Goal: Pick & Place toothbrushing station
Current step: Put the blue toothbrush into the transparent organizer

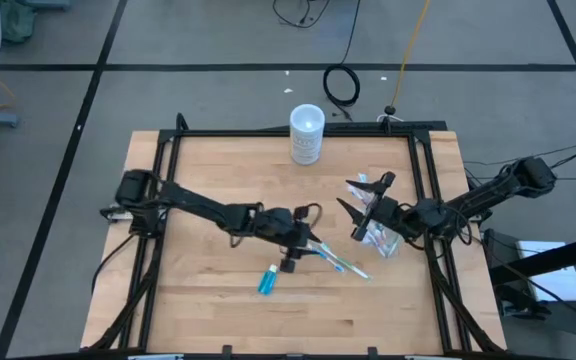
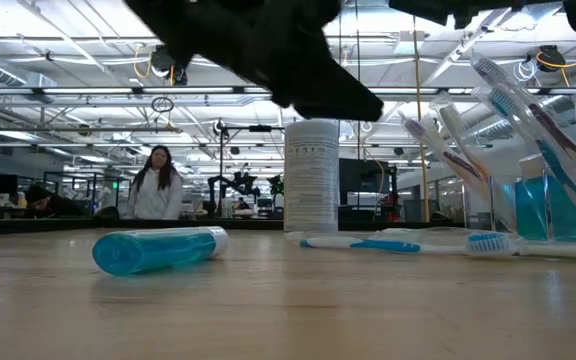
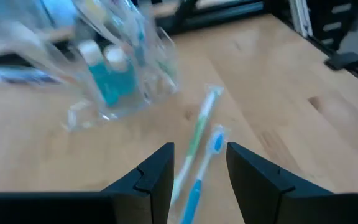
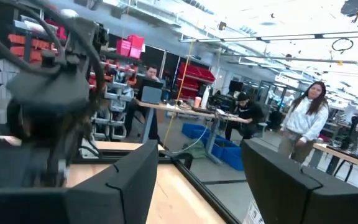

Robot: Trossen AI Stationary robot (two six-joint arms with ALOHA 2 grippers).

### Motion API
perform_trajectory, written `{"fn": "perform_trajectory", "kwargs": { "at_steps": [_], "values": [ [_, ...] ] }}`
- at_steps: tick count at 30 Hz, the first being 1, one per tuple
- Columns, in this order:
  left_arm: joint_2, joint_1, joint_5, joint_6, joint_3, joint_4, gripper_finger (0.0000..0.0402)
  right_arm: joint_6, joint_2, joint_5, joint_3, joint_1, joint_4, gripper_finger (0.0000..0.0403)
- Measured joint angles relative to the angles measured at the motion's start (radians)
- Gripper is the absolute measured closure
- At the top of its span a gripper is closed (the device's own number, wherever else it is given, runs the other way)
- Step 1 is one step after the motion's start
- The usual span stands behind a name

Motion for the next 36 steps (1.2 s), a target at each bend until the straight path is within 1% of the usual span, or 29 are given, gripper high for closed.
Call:
{"fn": "perform_trajectory", "kwargs": {
  "at_steps": [3, 5, 9, 10, 13, 14, 17, 23, 26, 30, 33, 36],
  "values": [
    [0.084, -0.002, 0.053, -0.015, 0.118, -0.074, 0.0250, -0.001, -0.001, 0.000, 0.000, -0.005, -0.014, 0.0181],
    [0.143, -0.008, 0.072, -0.004, 0.201, -0.180, 0.0250, -0.012, -0.001, 0.002, 0.000, -0.006, -0.017, 0.0183],
    [0.252, -0.024, 0.073, 0.046, 0.333, -0.334, 0.0250, -0.042, -0.001, 0.001, 0.000, -0.005, -0.023, 0.0182],
    [0.271, -0.027, 0.076, 0.048, 0.356, -0.338, 0.0250, -0.042, -0.001, 0.002, 0.000, -0.005, -0.028, 0.0183],
    [0.294, -0.031, 0.073, 0.040, 0.365, -0.352, 0.0250, -0.019, -0.002, 0.000, 0.000, -0.005, -0.044, 0.0185],
    [0.302, -0.032, 0.061, 0.040, 0.365, -0.325, 0.0250, -0.010, -0.001, 0.001, 0.000, -0.005, -0.054, 0.0185],
    [0.310, -0.029, 0.019, 0.043, 0.361, -0.339, 0.0250, 0.030, -0.001, -0.001, 0.000, -0.005, -0.073, 0.0185],
    [0.358, -0.024, 0.012, 0.061, 0.363, -0.333, 0.0250, 0.107, -0.001, 0.000, 0.000, -0.005, -0.122, 0.0188],
    [0.387, -0.022, 0.004, 0.070, 0.363, -0.323, 0.0250, 0.114, -0.001, 0.000, 0.000, 0.001, -0.147, 0.0188],
    [0.395, -0.018, -0.014, 0.078, 0.363, -0.332, 0.0252, 0.111, -0.001, 0.001, 0.000, 0.019, -0.163, 0.0190],
    [0.395, -0.017, -0.021, 0.080, 0.363, -0.336, 0.0278, 0.110, -0.001, 0.001, 0.000, 0.028, -0.157, 0.0192],
    [0.393, -0.017, -0.026, 0.079, 0.362, -0.335, 0.0328, 0.109, -0.001, 0.000, 0.000, 0.031, -0.155, 0.0192]
  ]
}}
